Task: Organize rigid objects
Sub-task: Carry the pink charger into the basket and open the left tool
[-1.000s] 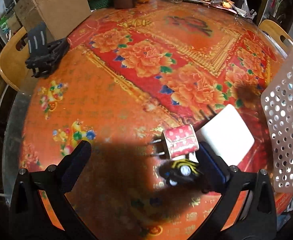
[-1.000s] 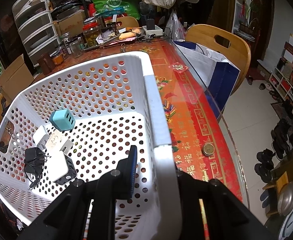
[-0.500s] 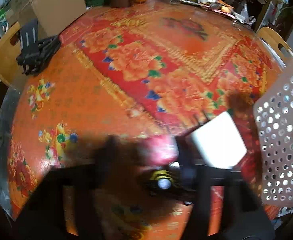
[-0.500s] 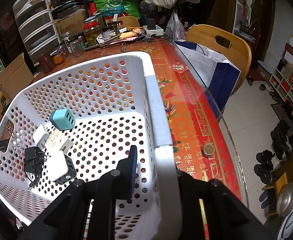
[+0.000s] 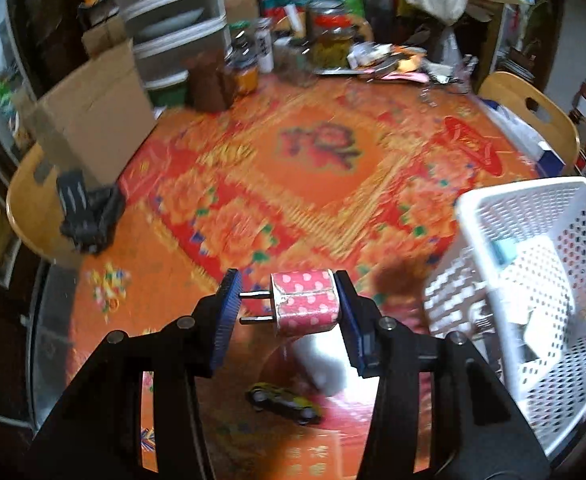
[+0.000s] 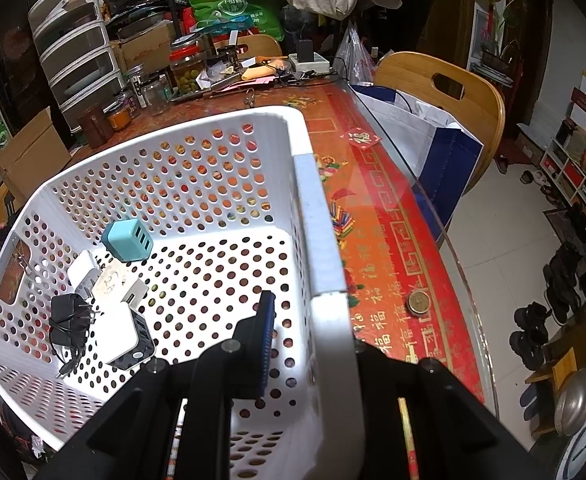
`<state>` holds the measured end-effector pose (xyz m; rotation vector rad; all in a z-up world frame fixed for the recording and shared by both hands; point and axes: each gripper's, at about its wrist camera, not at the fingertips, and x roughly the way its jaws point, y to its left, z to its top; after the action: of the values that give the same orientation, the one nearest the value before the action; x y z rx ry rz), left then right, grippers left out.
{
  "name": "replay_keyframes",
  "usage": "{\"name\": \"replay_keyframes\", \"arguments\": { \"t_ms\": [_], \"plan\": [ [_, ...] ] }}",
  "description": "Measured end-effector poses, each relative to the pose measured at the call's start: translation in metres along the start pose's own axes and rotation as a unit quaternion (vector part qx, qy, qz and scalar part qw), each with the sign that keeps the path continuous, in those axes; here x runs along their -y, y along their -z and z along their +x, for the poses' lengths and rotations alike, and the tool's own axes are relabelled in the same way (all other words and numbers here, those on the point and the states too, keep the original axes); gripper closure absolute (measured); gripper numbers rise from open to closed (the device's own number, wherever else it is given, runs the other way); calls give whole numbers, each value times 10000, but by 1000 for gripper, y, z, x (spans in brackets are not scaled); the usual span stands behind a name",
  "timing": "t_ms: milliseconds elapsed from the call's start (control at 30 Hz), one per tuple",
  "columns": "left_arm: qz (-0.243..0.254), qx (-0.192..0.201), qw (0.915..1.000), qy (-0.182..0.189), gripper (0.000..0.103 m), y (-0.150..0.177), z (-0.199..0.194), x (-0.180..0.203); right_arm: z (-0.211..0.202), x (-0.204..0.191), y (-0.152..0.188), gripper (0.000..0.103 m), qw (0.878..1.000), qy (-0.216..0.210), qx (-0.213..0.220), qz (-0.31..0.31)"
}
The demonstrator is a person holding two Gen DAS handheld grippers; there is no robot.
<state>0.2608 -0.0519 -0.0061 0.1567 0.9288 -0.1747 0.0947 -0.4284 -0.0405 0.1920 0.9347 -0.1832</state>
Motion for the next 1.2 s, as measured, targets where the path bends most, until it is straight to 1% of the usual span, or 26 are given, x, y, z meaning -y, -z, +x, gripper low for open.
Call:
{"name": "replay_keyframes", "arguments": {
  "t_ms": [200,433,567,667,900,1133,1200],
  "plan": [
    [317,84,9994,123,59,-17,-22,38,0,1,0,85,10000,-5,7,-7],
    [544,164,9981,241,59,-24,-39,73,-2,0,0,85,10000,-25,28,-4],
    [753,181,9965,323,59,-25,-44,98,-2,0,-1,85,10000,-24,30,-5],
    [895,114,9950,432,59,-22,-43,119,-2,0,0,85,10000,-30,35,1],
    [1316,-64,9900,510,59,-7,-30,163,-2,0,0,85,10000,-33,38,0],
    [1907,-298,9796,554,59,15,-15,213,-2,-1,0,85,10000,-28,19,-3],
    [2057,-423,9759,589,59,20,-9,225,-2,-1,1,85,10000,-35,26,6]
  ]
}}
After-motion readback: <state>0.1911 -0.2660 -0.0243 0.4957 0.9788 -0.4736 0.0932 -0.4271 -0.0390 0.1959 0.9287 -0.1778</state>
